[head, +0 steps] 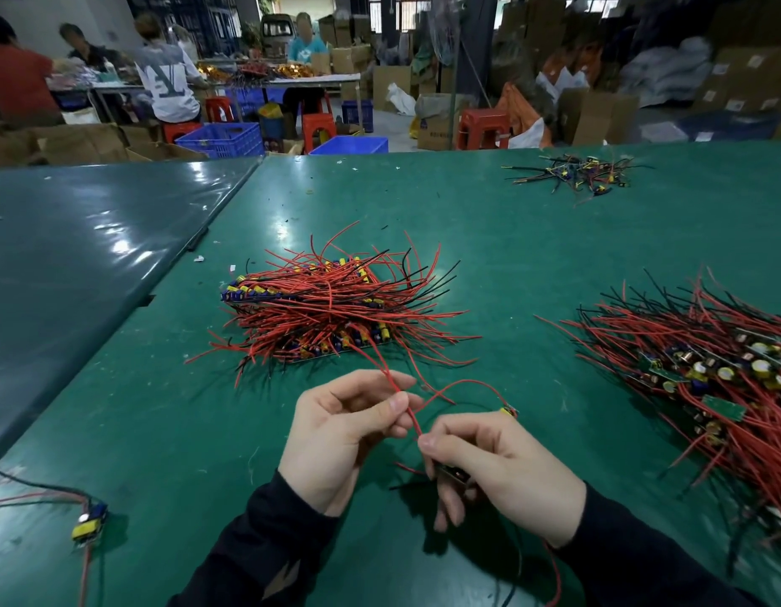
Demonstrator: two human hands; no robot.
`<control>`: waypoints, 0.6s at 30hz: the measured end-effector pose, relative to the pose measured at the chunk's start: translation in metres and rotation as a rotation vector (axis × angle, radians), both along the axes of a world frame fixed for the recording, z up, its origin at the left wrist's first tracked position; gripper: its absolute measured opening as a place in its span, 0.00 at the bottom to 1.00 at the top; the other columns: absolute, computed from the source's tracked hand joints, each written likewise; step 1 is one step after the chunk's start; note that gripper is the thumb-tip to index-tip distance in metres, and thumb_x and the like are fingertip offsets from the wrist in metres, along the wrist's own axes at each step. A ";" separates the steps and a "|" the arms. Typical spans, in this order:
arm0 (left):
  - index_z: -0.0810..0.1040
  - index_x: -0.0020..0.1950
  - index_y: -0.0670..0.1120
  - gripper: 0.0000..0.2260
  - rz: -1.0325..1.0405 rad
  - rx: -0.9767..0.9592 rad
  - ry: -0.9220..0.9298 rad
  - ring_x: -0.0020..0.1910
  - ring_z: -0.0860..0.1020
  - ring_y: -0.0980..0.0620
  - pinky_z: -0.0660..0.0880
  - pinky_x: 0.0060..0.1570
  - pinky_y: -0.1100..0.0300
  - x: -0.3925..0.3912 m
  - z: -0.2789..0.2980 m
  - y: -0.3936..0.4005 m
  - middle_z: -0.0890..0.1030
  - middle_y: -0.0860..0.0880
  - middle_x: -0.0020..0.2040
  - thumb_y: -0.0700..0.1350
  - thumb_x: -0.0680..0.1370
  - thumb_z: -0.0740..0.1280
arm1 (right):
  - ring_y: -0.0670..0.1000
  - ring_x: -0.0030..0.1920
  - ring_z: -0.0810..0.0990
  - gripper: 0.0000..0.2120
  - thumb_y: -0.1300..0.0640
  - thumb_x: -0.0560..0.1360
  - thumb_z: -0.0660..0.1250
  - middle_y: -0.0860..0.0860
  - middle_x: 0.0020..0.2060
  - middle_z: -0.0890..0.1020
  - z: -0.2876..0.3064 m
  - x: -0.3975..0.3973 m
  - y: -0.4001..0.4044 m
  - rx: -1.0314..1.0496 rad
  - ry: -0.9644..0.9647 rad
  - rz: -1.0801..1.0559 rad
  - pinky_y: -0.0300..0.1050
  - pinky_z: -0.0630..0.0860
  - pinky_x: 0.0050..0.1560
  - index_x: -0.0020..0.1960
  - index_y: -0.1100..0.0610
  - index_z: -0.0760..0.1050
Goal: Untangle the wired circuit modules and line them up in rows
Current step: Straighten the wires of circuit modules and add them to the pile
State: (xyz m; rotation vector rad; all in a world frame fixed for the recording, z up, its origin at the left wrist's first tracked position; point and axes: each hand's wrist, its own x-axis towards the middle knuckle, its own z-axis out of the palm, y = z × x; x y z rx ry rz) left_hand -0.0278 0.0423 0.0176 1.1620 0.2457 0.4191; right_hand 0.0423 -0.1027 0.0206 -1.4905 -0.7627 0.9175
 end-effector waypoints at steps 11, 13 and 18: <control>0.85 0.39 0.41 0.06 -0.073 0.142 0.037 0.24 0.73 0.54 0.68 0.23 0.67 0.001 -0.003 -0.004 0.81 0.41 0.33 0.40 0.65 0.70 | 0.43 0.26 0.74 0.08 0.61 0.75 0.65 0.50 0.27 0.78 -0.003 -0.001 0.001 0.076 -0.139 -0.118 0.31 0.69 0.28 0.37 0.58 0.77; 0.84 0.40 0.40 0.06 -0.045 0.192 0.018 0.25 0.74 0.54 0.68 0.23 0.67 0.001 -0.004 -0.005 0.81 0.42 0.33 0.39 0.67 0.69 | 0.42 0.24 0.73 0.10 0.64 0.76 0.64 0.48 0.25 0.76 -0.004 0.000 0.001 0.086 -0.137 -0.120 0.32 0.69 0.26 0.36 0.59 0.76; 0.82 0.33 0.39 0.07 0.099 0.360 0.044 0.23 0.75 0.53 0.69 0.21 0.65 0.002 -0.007 -0.001 0.81 0.45 0.29 0.35 0.71 0.70 | 0.42 0.24 0.70 0.13 0.63 0.76 0.66 0.47 0.24 0.73 -0.009 -0.001 0.001 0.015 -0.342 -0.154 0.34 0.67 0.29 0.33 0.57 0.73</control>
